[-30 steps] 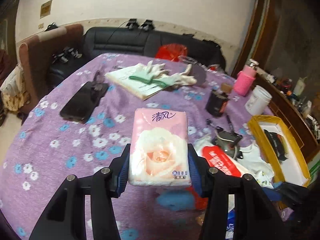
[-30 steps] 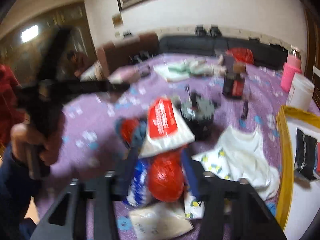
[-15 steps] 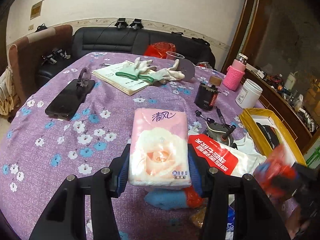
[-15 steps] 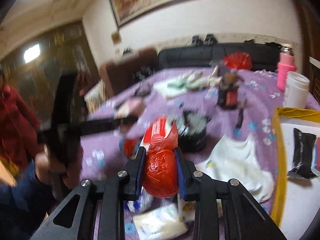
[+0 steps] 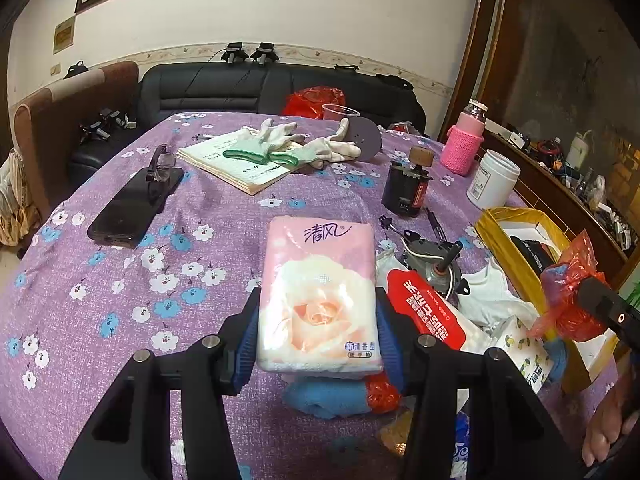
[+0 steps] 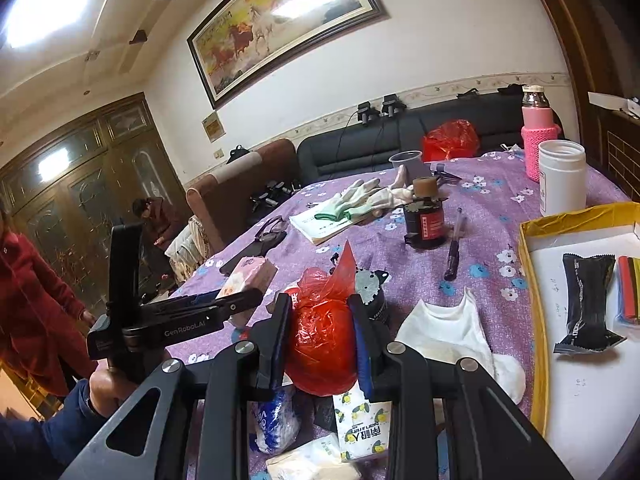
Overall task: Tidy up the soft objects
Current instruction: 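Carry the pink tissue pack and red bag over the yellow tray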
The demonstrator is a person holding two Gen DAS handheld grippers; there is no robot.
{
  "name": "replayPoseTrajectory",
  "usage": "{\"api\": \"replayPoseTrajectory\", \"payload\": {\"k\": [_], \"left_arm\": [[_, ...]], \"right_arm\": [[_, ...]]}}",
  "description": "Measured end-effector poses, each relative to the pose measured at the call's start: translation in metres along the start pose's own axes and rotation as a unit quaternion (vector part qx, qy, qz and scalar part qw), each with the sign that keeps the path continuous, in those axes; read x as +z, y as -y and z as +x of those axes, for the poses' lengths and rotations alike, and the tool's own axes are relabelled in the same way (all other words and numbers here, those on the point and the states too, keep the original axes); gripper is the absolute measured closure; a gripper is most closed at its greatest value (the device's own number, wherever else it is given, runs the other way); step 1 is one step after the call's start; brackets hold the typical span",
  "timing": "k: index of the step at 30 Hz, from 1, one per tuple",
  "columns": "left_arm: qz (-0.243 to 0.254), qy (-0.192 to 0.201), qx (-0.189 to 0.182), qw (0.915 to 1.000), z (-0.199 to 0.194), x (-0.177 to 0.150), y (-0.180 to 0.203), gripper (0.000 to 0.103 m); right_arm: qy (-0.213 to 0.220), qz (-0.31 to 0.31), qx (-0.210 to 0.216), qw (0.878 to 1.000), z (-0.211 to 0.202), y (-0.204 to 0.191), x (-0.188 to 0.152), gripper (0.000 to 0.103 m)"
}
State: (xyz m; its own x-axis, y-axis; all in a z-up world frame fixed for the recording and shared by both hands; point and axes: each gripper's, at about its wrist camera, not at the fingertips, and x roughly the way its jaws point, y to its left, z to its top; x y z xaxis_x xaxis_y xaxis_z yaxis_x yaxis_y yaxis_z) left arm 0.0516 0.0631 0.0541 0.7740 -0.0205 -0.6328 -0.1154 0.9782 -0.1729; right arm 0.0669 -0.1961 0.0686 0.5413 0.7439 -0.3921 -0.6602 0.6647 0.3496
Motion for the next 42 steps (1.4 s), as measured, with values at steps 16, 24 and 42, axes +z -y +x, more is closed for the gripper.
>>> {"api": "replayPoseTrajectory", "payload": {"k": [16, 24, 42], "left_arm": [[0.028, 0.008, -0.005, 0.9996, -0.007, -0.001, 0.016, 0.052], [0.043, 0.008, -0.024, 0.9988, -0.017, 0.002, 0.042, 0.052], [0.109, -0.035, -0.143, 0.9832, -0.002, 0.006, 0.189, 0.052]], "right_arm": [[0.009, 0.050, -0.039, 0.998, -0.005, 0.033, 0.005, 0.073], [0.025, 0.089, -0.054, 0.994, -0.017, 0.056, 0.010, 0.073], [0.106, 0.271, -0.191, 0.938, -0.098, 0.166, 0.014, 0.073]]}}
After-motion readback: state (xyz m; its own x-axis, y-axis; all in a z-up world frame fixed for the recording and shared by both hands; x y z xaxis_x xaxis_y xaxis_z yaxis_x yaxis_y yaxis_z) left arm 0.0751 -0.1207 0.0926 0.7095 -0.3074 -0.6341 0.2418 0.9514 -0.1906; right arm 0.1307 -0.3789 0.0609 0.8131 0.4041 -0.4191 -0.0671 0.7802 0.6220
